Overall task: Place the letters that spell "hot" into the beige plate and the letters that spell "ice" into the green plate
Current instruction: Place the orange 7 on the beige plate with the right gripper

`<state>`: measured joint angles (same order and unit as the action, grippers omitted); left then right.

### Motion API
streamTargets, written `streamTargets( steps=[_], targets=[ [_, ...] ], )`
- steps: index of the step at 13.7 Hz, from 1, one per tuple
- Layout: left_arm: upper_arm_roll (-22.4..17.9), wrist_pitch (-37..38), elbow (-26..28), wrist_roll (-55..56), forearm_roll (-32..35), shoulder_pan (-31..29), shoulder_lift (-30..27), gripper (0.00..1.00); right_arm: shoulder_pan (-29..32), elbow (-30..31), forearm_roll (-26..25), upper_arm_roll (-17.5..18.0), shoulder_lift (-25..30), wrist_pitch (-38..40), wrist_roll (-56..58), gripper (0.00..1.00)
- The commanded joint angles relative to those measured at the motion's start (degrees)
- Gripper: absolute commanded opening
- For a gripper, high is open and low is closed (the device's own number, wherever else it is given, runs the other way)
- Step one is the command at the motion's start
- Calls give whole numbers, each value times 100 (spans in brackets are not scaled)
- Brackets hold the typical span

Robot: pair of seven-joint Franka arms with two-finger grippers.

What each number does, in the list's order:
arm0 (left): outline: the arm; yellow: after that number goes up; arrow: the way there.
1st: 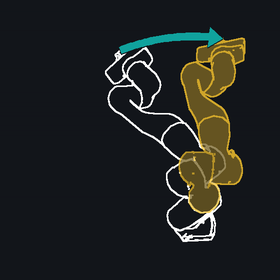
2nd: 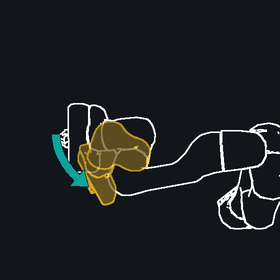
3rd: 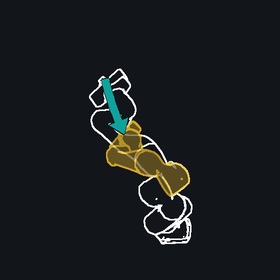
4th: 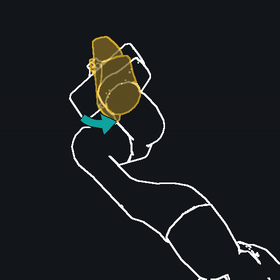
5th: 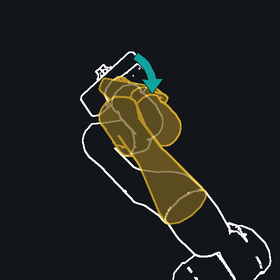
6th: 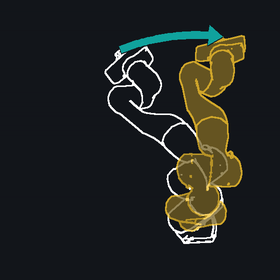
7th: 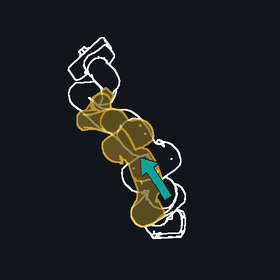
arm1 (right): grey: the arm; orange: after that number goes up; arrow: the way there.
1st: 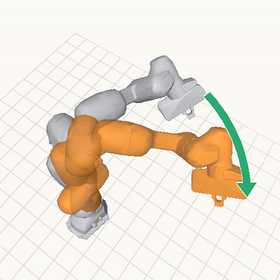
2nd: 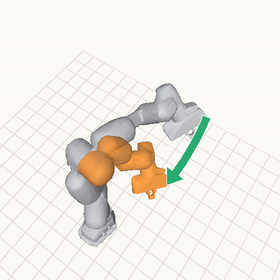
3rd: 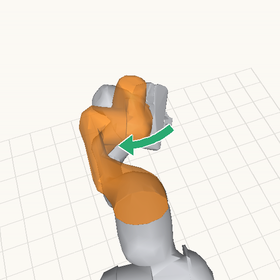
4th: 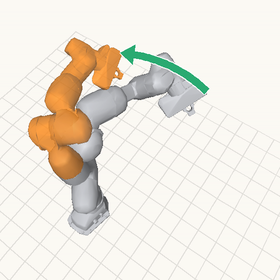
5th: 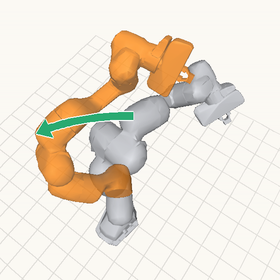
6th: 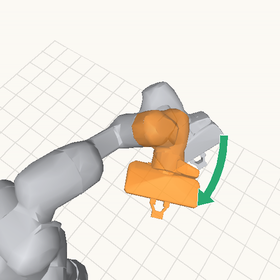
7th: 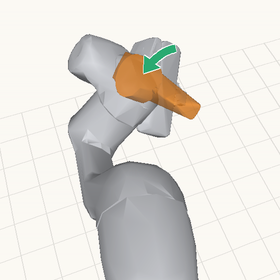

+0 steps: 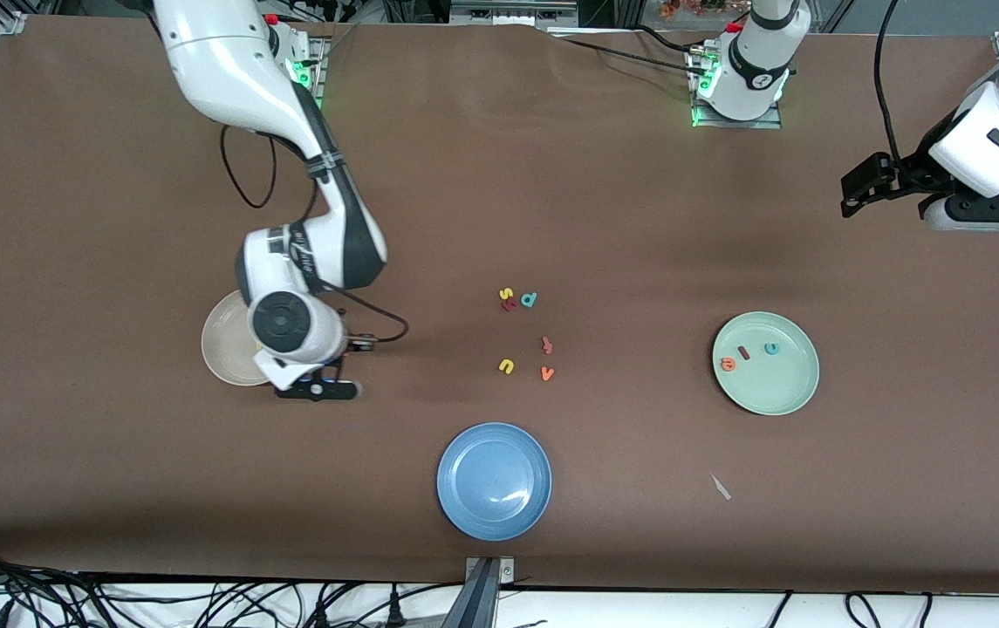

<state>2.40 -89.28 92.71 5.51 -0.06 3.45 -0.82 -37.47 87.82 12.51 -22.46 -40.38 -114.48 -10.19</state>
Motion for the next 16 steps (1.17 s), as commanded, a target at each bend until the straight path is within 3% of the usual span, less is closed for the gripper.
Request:
streamTargets(
  steps=[1, 4, 7, 8, 9, 12, 16],
  targets=[
    [-11, 113, -166, -50, -29, 33, 56, 100, -76, 1340, 84, -398, 785, -538, 989, 0],
    [-20, 113, -183, -77, 85, 24, 56, 100, -58, 2219, 119, -742, 918, -1503, 1764, 0],
    [-29, 113, -192, -85, 85, 16, 56, 100, -6, 2371, 199, -751, 909, -1788, 2186, 0],
    [-29, 113, -183, -155, 85, 16, 56, 100, 21, 2301, 381, -742, 918, -1744, 2205, 38],
    [-38, 113, -192, -312, 85, 16, 56, 100, 38, 2161, 653, -751, 918, -1596, 2214, 99],
    [-46, 139, -183, -296, 77, 7, 56, 100, 231, 1730, 884, -742, 892, -893, 2188, 100],
    [-64, 157, -183, -358, 77, -2, 56, 100, 223, 1457, 972, -742, 909, -593, 1653, 100]
  ],
)
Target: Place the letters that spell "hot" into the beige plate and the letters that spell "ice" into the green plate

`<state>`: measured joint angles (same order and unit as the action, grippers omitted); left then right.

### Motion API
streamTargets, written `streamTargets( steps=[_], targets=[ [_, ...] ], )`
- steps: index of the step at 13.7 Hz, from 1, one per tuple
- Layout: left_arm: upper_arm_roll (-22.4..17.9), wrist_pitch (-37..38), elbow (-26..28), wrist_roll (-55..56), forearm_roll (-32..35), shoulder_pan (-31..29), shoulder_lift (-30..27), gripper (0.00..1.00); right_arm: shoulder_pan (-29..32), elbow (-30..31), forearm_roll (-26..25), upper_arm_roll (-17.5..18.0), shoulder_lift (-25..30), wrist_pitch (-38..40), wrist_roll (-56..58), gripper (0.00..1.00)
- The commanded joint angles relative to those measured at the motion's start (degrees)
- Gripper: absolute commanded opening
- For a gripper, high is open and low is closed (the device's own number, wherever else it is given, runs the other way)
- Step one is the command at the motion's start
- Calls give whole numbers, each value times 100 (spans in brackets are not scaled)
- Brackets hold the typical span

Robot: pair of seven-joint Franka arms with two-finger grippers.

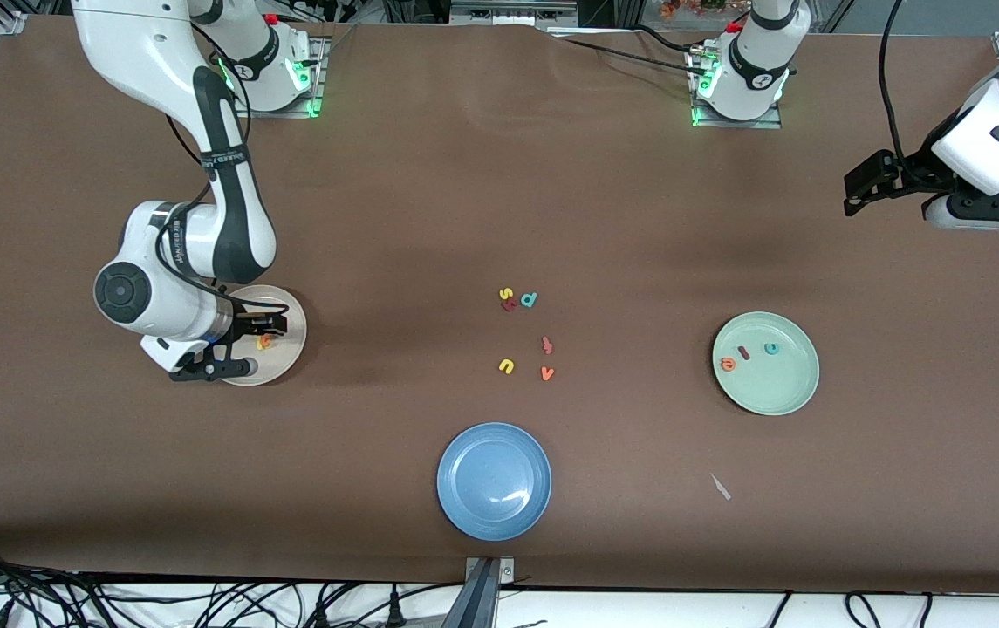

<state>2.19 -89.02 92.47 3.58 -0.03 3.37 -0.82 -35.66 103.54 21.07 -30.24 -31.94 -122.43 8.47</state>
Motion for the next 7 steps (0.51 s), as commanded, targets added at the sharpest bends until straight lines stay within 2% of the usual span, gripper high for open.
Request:
streamTargets(
  steps=[1, 4, 5, 6, 7],
  targets=[
    [-43, 131, -159, -165, 73, -3, 56, 100, 50, -176, 117, 36, 65, 280, -223, 100],
    [-35, 131, -168, -183, 73, -65, 56, 100, 6, -247, 47, -43, 135, 482, -241, 100],
    [-35, 131, -168, -174, 73, -65, 56, 100, 215, -247, -93, 26, 362, 631, -275, 100],
    [-35, 131, -168, -183, 73, -65, 56, 100, 661, -212, -477, 419, 573, 684, -276, 100],
    [-35, 131, -176, -174, 73, -65, 56, 100, 1266, -159, -1003, 1023, 853, 711, -293, 100]
  ],
)
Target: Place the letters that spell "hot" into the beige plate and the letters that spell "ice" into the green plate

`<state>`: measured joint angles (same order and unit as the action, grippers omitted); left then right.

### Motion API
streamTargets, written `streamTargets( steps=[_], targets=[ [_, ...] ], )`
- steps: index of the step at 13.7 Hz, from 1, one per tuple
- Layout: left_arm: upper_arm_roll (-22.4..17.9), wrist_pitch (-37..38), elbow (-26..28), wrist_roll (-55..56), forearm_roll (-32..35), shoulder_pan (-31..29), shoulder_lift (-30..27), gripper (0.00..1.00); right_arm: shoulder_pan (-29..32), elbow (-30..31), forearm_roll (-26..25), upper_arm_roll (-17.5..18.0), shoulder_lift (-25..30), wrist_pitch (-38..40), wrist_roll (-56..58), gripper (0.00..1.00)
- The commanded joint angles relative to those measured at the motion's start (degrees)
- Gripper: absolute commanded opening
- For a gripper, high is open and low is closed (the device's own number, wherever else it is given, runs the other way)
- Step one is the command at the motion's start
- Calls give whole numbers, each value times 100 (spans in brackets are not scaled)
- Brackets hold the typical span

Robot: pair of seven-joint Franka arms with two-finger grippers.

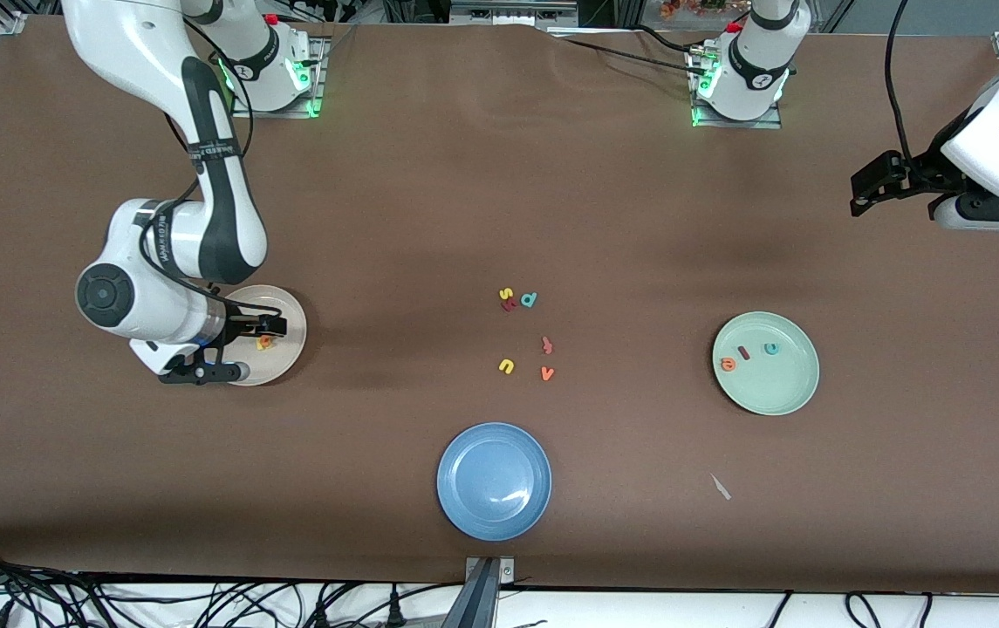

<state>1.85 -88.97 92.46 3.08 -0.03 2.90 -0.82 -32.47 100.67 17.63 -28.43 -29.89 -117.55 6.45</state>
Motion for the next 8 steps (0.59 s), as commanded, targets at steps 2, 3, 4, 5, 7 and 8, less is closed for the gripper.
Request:
streamTargets(
  steps=[2, 3, 4, 5, 7, 8],
  targets=[
    [0, 125, -176, -115, 73, -18, 56, 100, 1916, 216, -1216, 1679, 1045, 381, -162, 100],
    [0, 125, -167, -115, 73, -18, 56, 100, 2111, 321, -1409, 1831, 1273, 434, -162, 100],
    [0, 125, -176, -115, 73, -18, 56, 100, 2192, 400, -1594, 1858, 1554, 582, -153, 100],
    [0, 125, -176, -115, 73, -18, 56, 100, 2262, 401, -1691, 1867, 1835, 906, -144, 100],
    [0, 125, -176, -115, 73, -18, 56, 100, 2603, 366, -1928, 2138, 2328, 1609, -109, 100],
    [0, 125, -176, -115, 73, -18, 56, 100, 2841, 314, -1973, 2323, 2522, 1908, -101, 100]
  ],
)
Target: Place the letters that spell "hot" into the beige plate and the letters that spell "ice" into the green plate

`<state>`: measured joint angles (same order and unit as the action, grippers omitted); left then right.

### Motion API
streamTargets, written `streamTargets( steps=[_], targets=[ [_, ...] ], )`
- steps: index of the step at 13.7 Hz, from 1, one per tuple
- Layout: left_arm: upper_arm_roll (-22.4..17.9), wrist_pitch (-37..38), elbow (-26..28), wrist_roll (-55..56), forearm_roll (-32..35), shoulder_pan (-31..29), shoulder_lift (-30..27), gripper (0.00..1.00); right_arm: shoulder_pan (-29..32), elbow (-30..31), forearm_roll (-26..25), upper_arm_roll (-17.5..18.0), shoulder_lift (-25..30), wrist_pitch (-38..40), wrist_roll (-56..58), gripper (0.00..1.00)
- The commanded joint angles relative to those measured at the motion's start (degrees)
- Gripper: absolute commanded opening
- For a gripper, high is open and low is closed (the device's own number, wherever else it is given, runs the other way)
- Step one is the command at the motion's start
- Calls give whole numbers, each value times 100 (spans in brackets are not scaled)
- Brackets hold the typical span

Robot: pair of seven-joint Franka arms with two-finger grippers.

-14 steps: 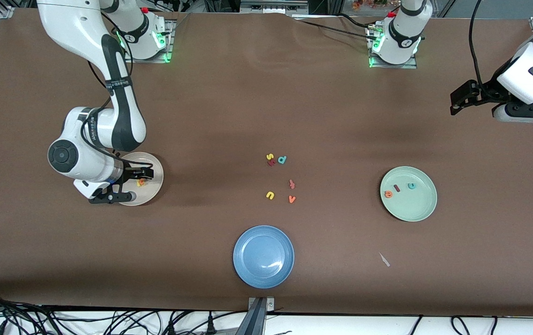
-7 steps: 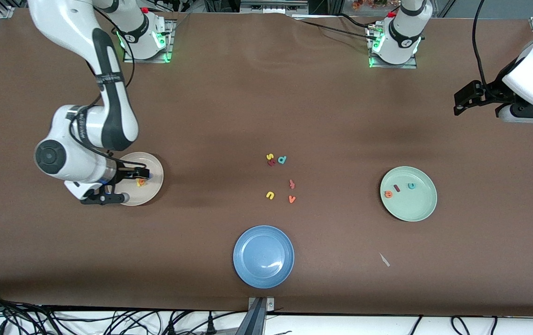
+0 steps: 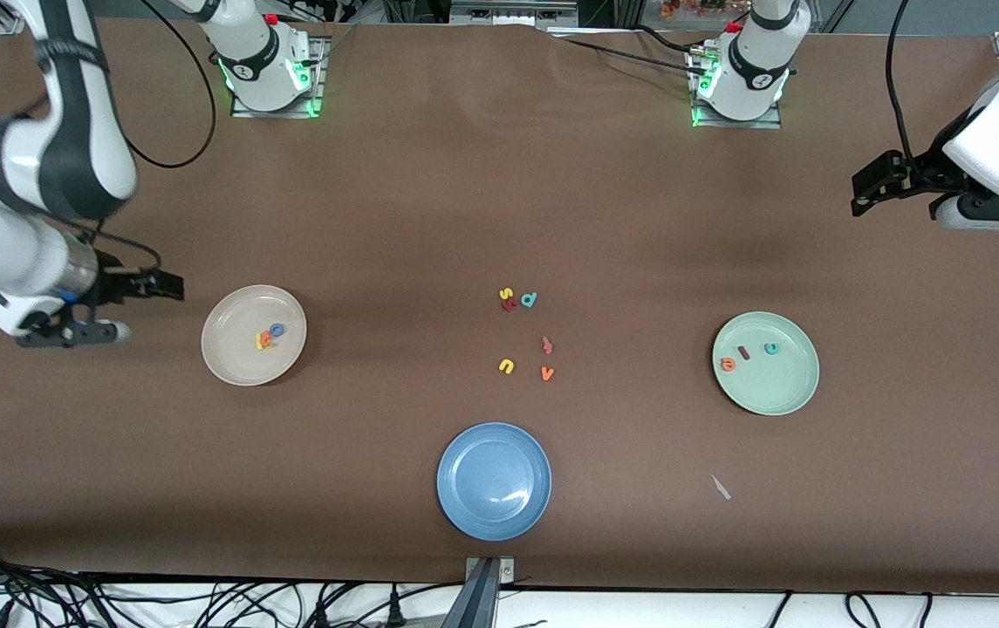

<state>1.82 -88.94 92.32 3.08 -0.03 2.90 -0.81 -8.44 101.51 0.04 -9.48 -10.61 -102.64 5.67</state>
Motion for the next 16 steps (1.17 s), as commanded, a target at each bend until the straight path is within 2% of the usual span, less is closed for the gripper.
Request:
streamTargets(
  steps=[1, 3, 6, 16],
  targets=[
    [2, 122, -162, -115, 73, -18, 55, 100, 474, 177, -224, 490, 787, 707, -31, 100],
    [2, 122, -153, -115, 73, -18, 55, 100, 466, -112, -250, 491, 990, 1401, -31, 100],
    [2, 122, -153, -115, 73, -27, 55, 100, 387, -885, -250, 430, 982, 2361, -22, 100],
    [2, 122, -153, -106, 73, -18, 55, 100, 316, -922, -136, 394, 1035, 1756, -110, 100]
  ],
)
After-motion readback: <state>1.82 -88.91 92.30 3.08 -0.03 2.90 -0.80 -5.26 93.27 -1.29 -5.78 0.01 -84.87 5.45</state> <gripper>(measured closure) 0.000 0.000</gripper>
